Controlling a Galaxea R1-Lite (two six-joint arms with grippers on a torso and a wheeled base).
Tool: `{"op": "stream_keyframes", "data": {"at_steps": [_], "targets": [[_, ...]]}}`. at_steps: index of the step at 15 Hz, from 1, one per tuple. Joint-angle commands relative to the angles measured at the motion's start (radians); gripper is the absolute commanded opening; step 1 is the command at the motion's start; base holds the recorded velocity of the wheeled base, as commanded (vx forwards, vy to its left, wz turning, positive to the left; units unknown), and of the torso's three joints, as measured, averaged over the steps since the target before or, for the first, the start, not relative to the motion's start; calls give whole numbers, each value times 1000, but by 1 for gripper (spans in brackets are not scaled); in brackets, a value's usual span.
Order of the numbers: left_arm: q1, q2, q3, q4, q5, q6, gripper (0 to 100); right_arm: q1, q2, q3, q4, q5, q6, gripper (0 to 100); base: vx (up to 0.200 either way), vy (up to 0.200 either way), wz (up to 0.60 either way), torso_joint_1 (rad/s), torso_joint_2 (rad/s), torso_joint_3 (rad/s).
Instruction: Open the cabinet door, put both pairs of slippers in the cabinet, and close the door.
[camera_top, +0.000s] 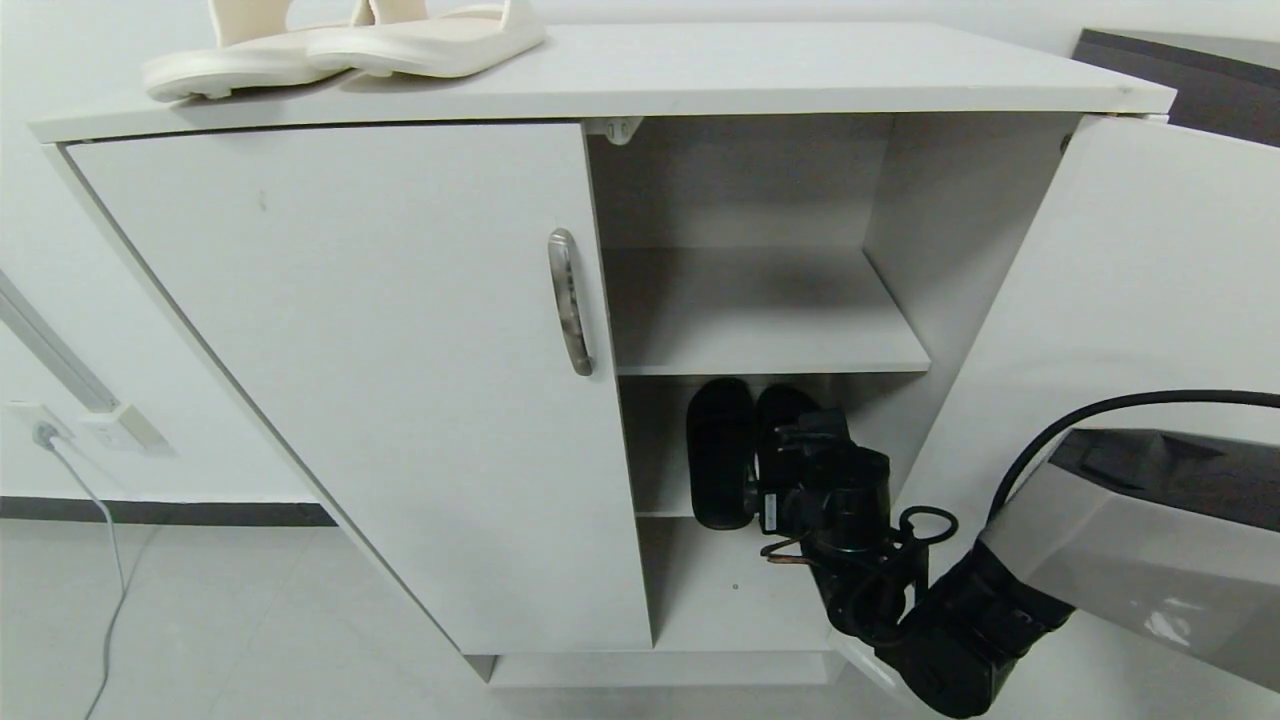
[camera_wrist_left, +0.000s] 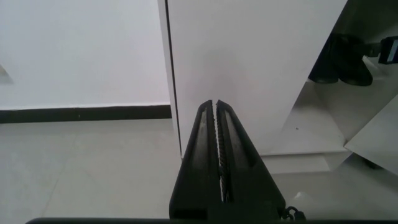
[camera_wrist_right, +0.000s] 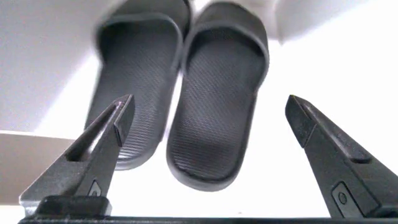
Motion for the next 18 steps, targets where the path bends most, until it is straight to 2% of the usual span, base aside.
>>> {"op": "stream_keyframes", "data": {"at_steps": [1, 8, 16, 18], "targets": [[0, 1, 0, 0, 0, 0, 0, 17, -26, 8, 0, -2, 0, 100, 0, 0, 0, 0, 0, 0], [0, 1, 0, 0, 0, -3, 0, 36, -13, 27, -1, -2, 1, 100, 0, 0, 0, 0, 0, 0], [0, 1, 0, 0, 0, -3, 0, 39, -4, 59, -44, -2, -2, 100, -200, 0, 0, 2, 1, 3], [0, 1, 0, 0, 0, -3, 0, 40, -6, 73, -49, -2, -2, 100, 0, 0, 0, 0, 0, 0]]}}
